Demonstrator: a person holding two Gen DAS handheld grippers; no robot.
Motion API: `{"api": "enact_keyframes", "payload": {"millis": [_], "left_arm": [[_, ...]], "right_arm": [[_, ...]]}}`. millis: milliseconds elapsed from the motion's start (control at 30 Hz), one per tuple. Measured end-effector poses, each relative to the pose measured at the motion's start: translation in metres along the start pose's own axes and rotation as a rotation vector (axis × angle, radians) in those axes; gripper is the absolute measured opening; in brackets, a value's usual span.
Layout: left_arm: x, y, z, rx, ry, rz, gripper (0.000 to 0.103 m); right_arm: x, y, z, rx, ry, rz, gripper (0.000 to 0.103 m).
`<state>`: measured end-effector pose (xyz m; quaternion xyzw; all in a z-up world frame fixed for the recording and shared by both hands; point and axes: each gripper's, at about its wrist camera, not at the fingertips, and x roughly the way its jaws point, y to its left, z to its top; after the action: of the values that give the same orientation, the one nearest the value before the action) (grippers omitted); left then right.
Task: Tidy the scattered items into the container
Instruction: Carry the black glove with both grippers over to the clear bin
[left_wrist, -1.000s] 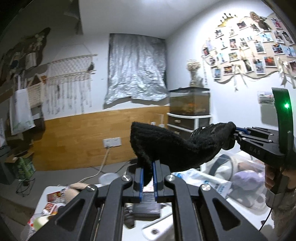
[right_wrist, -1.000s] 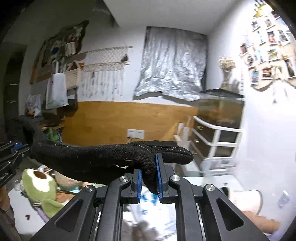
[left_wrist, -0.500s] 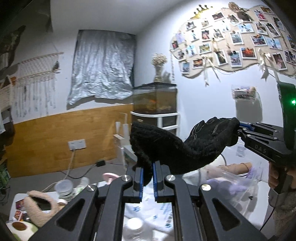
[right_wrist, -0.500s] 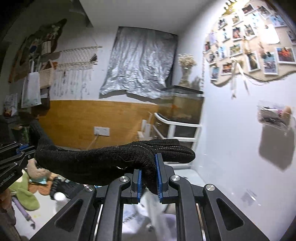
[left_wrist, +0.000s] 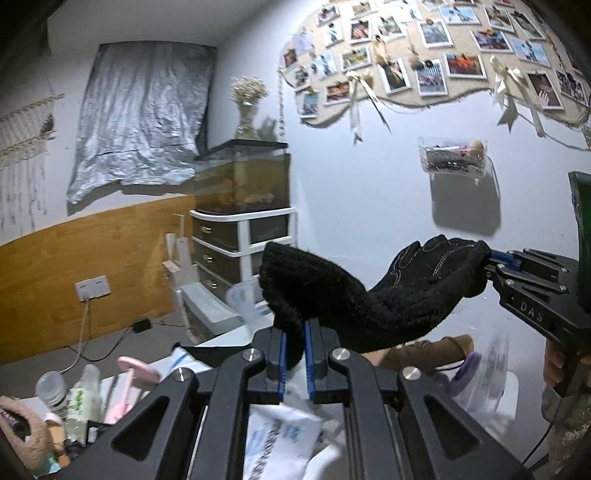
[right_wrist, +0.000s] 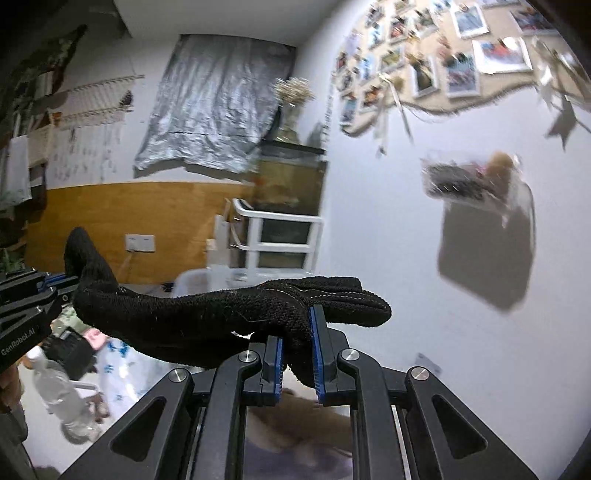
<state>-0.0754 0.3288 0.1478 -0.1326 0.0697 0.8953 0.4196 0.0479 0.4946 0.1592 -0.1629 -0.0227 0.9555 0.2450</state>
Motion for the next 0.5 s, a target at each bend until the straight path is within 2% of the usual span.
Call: {"api": "enact_keyframes", "payload": {"millis": [233, 500], "left_arm": [[0.053, -0.034, 0.013, 0.030, 0.050, -0.026, 0.008], [0.108, -0.031, 0.034, 0.026, 0.101, 0.018, 0.008]], "right_arm": [[0.029, -0.038, -0.008, 0.024, 0.056, -0.044, 0.013], [0.079, -0.050, 0.017, -0.034, 0.121, -0.078, 0.013]]}}
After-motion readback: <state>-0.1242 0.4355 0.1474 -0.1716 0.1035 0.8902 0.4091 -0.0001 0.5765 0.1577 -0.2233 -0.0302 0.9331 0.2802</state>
